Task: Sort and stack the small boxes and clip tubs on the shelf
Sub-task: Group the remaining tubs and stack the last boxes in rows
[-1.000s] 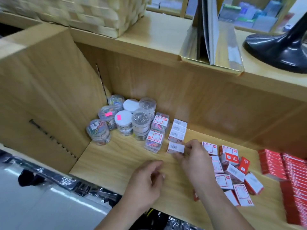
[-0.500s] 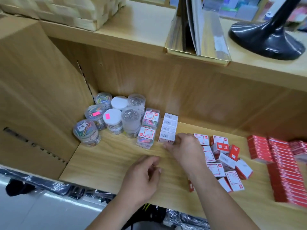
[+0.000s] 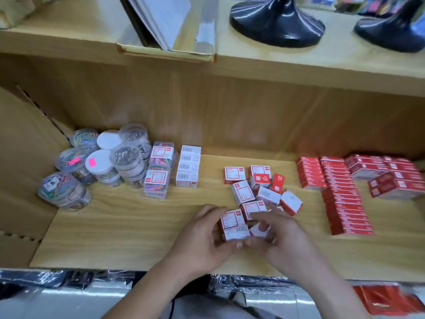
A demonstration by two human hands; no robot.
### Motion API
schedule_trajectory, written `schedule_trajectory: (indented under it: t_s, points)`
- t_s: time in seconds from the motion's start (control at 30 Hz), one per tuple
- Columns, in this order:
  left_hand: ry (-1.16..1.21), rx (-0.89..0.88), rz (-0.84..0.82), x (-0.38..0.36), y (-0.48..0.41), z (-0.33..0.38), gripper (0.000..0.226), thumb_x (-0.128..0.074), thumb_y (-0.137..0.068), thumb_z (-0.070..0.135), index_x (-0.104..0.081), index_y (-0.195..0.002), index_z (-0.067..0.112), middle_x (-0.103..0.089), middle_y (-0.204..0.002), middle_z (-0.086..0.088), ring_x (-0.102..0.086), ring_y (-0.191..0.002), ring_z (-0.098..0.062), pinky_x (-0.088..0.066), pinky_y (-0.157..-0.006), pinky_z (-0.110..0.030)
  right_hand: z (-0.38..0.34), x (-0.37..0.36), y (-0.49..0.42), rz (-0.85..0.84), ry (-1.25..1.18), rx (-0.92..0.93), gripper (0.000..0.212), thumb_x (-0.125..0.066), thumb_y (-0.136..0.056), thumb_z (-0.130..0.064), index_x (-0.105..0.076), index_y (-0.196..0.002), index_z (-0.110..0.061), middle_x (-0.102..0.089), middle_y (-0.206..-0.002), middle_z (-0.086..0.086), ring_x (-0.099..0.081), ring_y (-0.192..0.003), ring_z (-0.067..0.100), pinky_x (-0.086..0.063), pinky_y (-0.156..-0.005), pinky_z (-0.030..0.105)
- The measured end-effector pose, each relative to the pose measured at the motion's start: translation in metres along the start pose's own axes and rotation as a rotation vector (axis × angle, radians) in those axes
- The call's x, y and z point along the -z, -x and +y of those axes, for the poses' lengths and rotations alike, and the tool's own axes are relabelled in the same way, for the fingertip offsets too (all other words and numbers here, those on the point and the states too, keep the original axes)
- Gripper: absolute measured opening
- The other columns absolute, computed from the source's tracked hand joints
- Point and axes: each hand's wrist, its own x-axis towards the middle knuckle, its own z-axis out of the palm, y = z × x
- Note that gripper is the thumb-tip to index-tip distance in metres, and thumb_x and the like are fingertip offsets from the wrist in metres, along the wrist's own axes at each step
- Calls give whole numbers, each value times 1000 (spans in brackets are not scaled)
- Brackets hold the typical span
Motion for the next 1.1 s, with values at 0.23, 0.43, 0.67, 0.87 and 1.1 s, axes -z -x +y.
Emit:
schedule_trajectory:
  t_s: [0.23, 0.43, 0.67, 0.87, 1.1]
  points:
    - [195, 167, 9, 9, 0, -8, 46, -60, -92, 2, -63, -122, 36, -64, -110, 9, -65, -90, 2, -46, -86, -11, 8, -15, 10, 87, 71, 109, 27, -67, -71, -49, -69, -92, -34, -59, -94, -19, -62, -81, 0, -53, -70, 29]
    - [-91, 53, 27, -2, -8, -6, 46, -64, -84, 49, -67, -124, 27, -52, -117, 19, -56, -78, 4, -54, -77, -27, -4, 16, 10, 109, -187, 119, 28, -74, -85, -9, -57, -94, -29, -70, -81, -16, -62, -61, 10, -39, -52, 13]
    - [18, 142, 77, 10, 10, -13, 38, -78, -79, 24, -63, -110, 41, -64, -87, 26, -53, -65, -6, -43, -64, -18, 2, -8, -5, 216, -399, 96, 48, -72, -69, 23, -63, -75, -24, -67, -105, -7, -71, -82, 11, -57, -66, 24]
    - [101, 305, 290, 48, 35, -38, 45, -81, -76, 17, -65, -112, 40, -73, -91, 17, -63, -68, -10, -53, -71, -23, -8, -40, -26, 175, -347, 171, 37, -83, -70, 9, -69, -76, -25, -62, -98, -10, -68, -83, 13, -56, -72, 21]
    - [284, 337, 406, 65, 49, -45, 41, -71, -81, 26, -64, -117, 45, -74, -91, 6, -66, -79, -24, -56, -78, -30, -29, -74, -46, 55, -464, 51, 49, -78, -78, 6, -59, -105, -29, -74, -95, 2, -72, -86, 13, -57, -79, 23]
